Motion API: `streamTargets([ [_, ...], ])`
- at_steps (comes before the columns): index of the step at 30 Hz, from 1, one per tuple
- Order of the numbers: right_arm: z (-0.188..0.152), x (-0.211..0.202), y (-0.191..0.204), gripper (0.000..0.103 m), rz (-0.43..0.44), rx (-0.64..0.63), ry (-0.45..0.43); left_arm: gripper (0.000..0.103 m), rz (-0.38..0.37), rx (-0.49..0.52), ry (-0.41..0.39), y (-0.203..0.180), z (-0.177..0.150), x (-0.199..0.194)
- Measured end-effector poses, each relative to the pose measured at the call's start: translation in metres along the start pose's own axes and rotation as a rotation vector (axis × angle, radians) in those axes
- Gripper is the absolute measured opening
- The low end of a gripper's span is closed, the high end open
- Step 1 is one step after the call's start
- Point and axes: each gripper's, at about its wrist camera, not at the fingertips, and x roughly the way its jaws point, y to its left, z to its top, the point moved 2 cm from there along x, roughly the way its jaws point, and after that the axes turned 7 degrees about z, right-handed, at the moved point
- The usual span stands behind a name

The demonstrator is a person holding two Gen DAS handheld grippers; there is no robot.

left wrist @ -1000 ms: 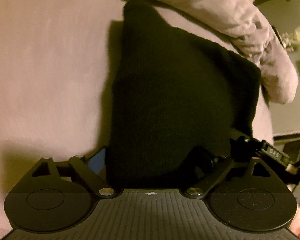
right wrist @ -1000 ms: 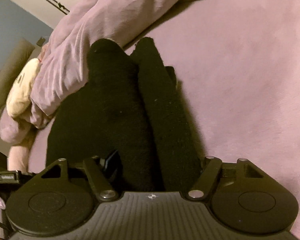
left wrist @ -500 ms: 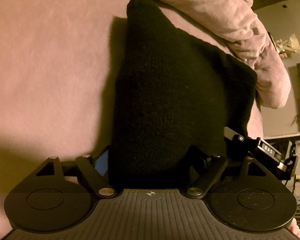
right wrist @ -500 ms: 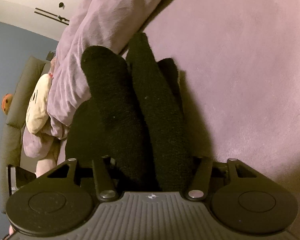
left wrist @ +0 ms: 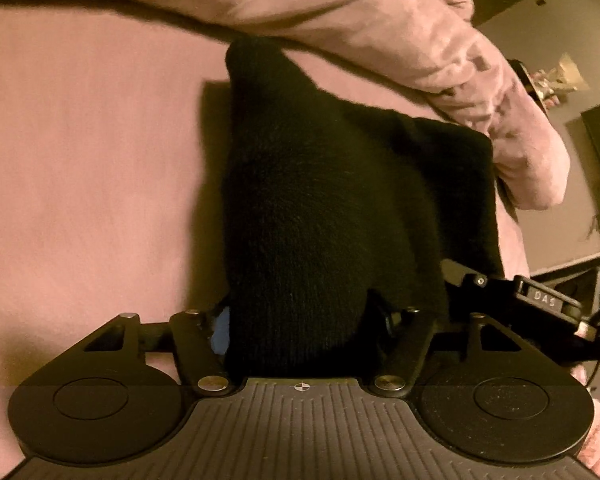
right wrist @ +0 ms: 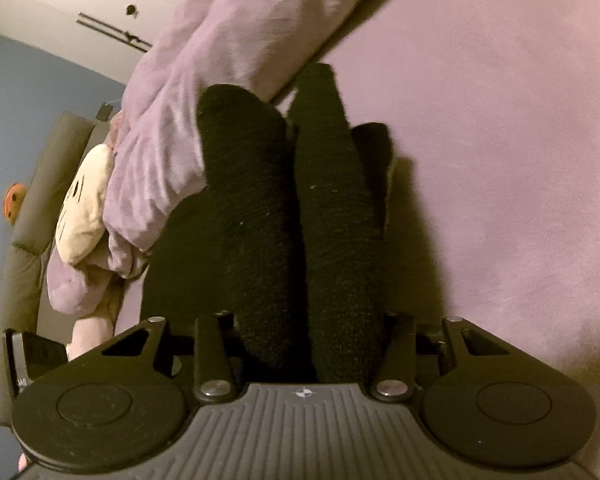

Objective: Fold small clothes

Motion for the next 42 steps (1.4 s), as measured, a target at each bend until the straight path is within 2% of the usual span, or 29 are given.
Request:
streamTargets([
  [5, -0.008, 0.006, 0.039, 0.043, 0.048, -0.058, 0.024, 0.068, 0.026, 0.026, -0.045, 0.002, 0.003, -0.021],
  [13, -0.031, 0.042, 0.092, 0.043, 0.097, -0.109, 0.093, 0.067, 0.120, -0.007, -0.136, 0.053, 0.006, -0.080],
  [18, -0.049, 0.071, 0.111, 0.043, 0.092, -0.130, 0.109, 0.066, 0.190, -0.047, -0.156, 0.091, -0.005, -0.103],
  [20, -0.055, 0.078, 0.114, 0.047, 0.017, -0.154, 0.102, 0.063, 0.198, -0.084, -0.133, 0.104, -0.013, -0.102],
  [22, -0.060, 0.077, 0.111, 0.053, -0.101, -0.165, 0.085, 0.063, 0.219, -0.089, -0.124, 0.113, -0.022, -0.103],
  [24, -0.063, 0.067, 0.113, 0.055, -0.171, -0.172, 0.046, 0.063, 0.201, -0.081, -0.127, 0.114, -0.028, -0.108],
  [27, -0.068, 0.049, 0.128, 0.070, -0.267, -0.227, -0.028, 0.068, 0.206, -0.083, -0.127, 0.120, -0.032, -0.114],
  [29, -0.075, 0.040, 0.139, 0.073, -0.332, -0.283, -0.057, 0.073, 0.214, -0.093, -0.129, 0.123, -0.034, -0.114],
  [32, -0.088, 0.031, 0.145, 0.073, -0.406, -0.386, -0.028, 0.075, 0.200, -0.107, -0.114, 0.130, -0.041, -0.114],
  [37, -0.110, 0.060, 0.156, 0.073, -0.565, -0.527, 0.047, 0.076, 0.208, -0.086, -0.095, 0.127, -0.047, -0.104],
  [42, -0.107, 0.073, 0.152, 0.075, -0.611, -0.503, 0.069, 0.079, 0.224, -0.063, -0.075, 0.122, -0.051, -0.096],
])
